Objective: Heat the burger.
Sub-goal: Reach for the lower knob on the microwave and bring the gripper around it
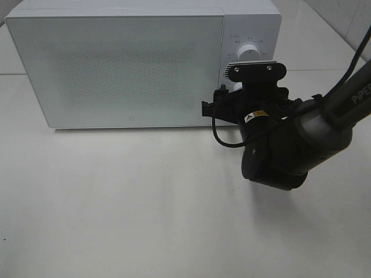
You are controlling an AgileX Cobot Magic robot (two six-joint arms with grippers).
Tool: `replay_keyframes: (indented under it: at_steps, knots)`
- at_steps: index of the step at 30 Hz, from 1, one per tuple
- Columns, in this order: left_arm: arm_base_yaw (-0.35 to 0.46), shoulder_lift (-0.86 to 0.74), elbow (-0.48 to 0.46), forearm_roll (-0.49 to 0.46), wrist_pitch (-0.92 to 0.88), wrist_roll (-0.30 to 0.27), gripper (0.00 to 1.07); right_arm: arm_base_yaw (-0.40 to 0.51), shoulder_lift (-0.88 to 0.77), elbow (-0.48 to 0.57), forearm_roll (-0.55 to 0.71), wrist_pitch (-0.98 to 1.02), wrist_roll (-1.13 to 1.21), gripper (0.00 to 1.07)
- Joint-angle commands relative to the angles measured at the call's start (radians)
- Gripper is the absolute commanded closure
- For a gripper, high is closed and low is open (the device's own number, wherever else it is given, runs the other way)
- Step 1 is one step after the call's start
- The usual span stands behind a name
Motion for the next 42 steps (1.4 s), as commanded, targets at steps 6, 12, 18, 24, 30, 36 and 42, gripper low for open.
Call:
replay_keyframes:
  at_steps: [6, 12, 18, 24, 30, 36, 42]
  knots:
    - [0.005, -0.026, -0.003, -0.003, -0.010, 0.001, 0.04, -0.009, -0.003, -0.015, -0.020, -0.028, 0.009, 0.31]
    - [0.005, -0.026, -0.003, -0.003, -0.010, 0.001, 0.04, -0.005, -0.003, -0.015, -0.050, -0.018, 0.008, 0.31]
    - [0.005, -0.026, -0.003, -0.003, -0.010, 0.001, 0.04, -0.005, -0.003, -0.015, -0.048, -0.018, 0.008, 0.32]
    - [0.005, -0.026, -0.003, -0.003, -0.010, 0.001, 0.04, -0.005, -0.003, -0.015, -0.029, 0.004, 0.008, 0.42]
    - [0.005, -0.026, -0.003, -0.003, -0.010, 0.001, 0.04, -0.005, -0.003, -0.015, -0.027, 0.070, 0.009, 0.59]
    - [0.005, -0.026, -0.003, -0.003, -0.010, 0.001, 0.04, -0.005, -0.003, -0.015, -0.027, 0.014, 0.015, 0.90]
    - [0.005, -0.026, -0.003, -0.003, -0.010, 0.001, 0.04, -0.005, -0.003, -0.015, -0.034, -0.025, 0.015, 0.97]
